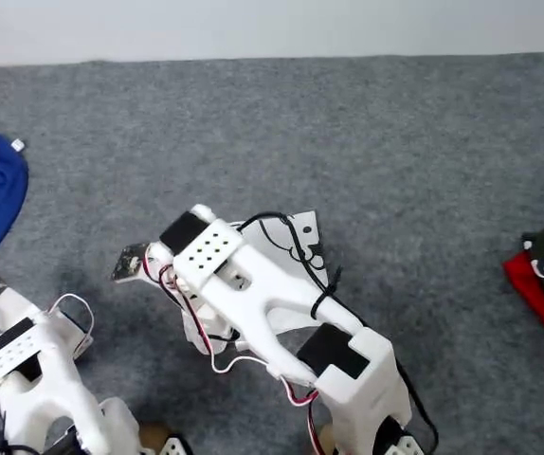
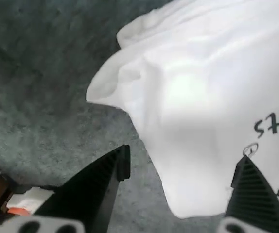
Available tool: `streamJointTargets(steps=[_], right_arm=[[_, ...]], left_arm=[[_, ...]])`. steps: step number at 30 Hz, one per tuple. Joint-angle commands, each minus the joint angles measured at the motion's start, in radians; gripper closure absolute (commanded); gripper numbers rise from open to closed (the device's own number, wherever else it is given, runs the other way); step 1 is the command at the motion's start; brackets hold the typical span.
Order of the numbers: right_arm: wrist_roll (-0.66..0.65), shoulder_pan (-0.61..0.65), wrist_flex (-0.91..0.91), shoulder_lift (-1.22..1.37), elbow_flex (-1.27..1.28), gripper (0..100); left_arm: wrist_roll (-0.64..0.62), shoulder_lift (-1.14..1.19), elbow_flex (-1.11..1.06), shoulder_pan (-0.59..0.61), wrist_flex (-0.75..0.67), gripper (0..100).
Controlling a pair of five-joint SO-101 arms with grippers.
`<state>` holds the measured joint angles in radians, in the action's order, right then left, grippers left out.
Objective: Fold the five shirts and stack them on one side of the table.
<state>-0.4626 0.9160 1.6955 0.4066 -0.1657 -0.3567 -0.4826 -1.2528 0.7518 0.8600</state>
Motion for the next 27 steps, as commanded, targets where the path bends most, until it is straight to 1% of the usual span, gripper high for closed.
streamJointTargets(steps=[1, 4, 9, 15, 19, 27], right_arm=[[0.025, 0.013, -0.085, -0.062, 0.028, 66.0], [0.048, 0.027, -0.170, -0.061, 0.071, 66.0], [0.086, 0.067, -0.260, -0.059, 0.097, 66.0], [0.146, 0.064, -0.357, -0.036, 0.089, 66.0], [0.146, 0.064, -0.323, -0.062, 0.063, 66.0], [0.138, 0.065, -0.133, -0.147, -0.040, 66.0]], left_arm=[[-0.006, -0.002, -0.021, 0.005, 0.008, 100], [-0.006, -0.002, -0.021, 0.005, 0.008, 100], [-0.006, -0.002, -0.021, 0.005, 0.008, 100], [-0.006, -0.002, -0.021, 0.005, 0.008, 100], [-0.006, -0.002, -0.021, 0.005, 0.008, 100], [-0.006, -0.002, -0.021, 0.005, 0.008, 100]])
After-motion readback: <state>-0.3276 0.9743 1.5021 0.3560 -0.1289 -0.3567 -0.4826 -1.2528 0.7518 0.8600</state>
